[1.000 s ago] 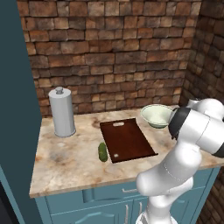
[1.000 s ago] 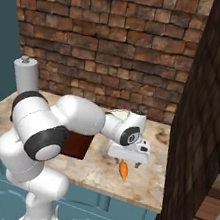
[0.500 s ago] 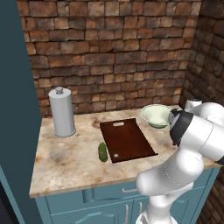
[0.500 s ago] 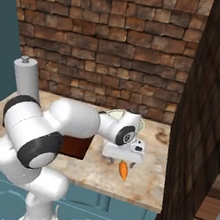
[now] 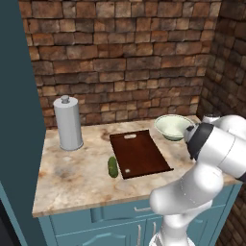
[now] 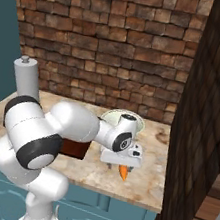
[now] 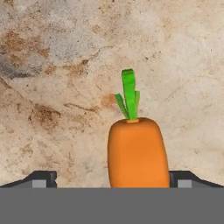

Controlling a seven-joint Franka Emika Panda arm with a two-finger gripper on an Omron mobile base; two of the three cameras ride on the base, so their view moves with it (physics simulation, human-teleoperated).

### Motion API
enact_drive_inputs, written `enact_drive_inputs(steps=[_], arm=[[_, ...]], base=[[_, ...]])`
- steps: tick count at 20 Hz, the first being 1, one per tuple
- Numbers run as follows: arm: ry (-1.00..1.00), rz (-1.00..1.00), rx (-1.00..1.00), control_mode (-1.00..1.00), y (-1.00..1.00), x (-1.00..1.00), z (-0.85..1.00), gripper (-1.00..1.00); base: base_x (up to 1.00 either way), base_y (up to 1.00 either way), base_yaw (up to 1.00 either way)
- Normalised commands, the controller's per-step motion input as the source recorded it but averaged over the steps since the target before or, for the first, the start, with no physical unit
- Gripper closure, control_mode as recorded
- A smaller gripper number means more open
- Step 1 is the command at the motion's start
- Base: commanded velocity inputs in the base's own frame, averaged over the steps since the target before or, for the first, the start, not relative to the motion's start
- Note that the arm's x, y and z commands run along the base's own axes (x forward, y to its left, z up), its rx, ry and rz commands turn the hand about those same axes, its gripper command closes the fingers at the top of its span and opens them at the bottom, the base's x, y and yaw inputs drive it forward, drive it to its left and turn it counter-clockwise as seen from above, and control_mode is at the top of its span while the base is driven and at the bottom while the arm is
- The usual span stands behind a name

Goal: Place the two vegetables and bowl onto the tray for setting up a vegetable dip station.

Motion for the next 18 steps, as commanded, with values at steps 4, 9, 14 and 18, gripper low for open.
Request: enact_drive_inputs(steps=[4, 9, 14, 18], arm=[[0.00, 0.03, 0.01, -1.00, -0.02, 0.16, -0.10, -1.00], [0.00, 0.03, 0.02, -1.00, -0.10, 0.19, -0.07, -1.00], [0.00, 0.04, 0.03, -1.00, -0.16, 0.13, -0.10, -1.00], [0.00, 0.05, 0.02, -1.00, -0.16, 0.03, -0.11, -1.00]], base=[[0.00, 0.00, 0.00], [0.00, 0.00, 0.00], [0.00, 0.00, 0.00], [0.00, 0.00, 0.00]])
